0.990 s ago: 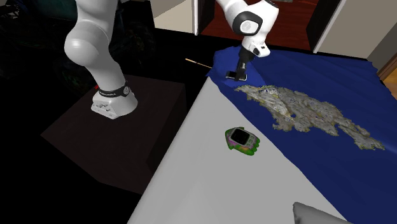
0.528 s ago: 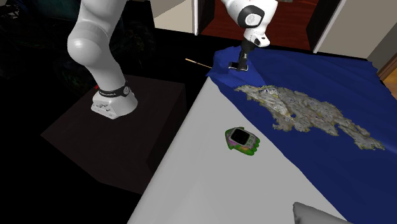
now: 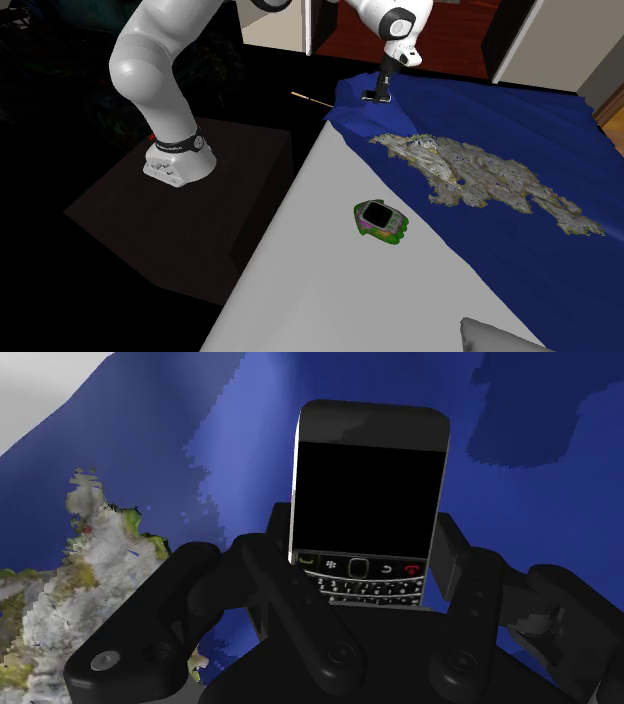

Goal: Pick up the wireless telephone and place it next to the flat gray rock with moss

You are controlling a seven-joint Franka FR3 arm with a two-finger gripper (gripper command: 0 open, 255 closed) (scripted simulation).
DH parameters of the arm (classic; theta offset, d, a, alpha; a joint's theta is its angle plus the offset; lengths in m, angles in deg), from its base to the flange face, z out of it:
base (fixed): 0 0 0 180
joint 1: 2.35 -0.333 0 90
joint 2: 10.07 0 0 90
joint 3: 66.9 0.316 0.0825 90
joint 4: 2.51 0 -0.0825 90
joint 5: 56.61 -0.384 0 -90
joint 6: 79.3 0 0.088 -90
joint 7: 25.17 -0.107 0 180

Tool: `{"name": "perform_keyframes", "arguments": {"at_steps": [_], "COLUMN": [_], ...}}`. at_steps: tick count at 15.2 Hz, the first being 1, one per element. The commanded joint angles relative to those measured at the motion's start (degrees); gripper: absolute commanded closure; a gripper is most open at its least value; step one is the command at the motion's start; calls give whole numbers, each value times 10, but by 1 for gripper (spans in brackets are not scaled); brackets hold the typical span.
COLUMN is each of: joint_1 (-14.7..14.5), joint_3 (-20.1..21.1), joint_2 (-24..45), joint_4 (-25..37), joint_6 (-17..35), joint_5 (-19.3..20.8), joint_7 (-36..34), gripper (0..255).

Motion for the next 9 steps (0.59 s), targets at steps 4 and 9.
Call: {"name": "perform_keyframes", "arguments": {"at_steps": [4,9], "joint_1": [-2,-2], "joint_3": [0,-1], "joint_2": [26,51], "joint_4": [7,12], "joint_6": [19,40], "joint_5": [0,0], "joint_7": [1,3], "gripper": [255,255]}}
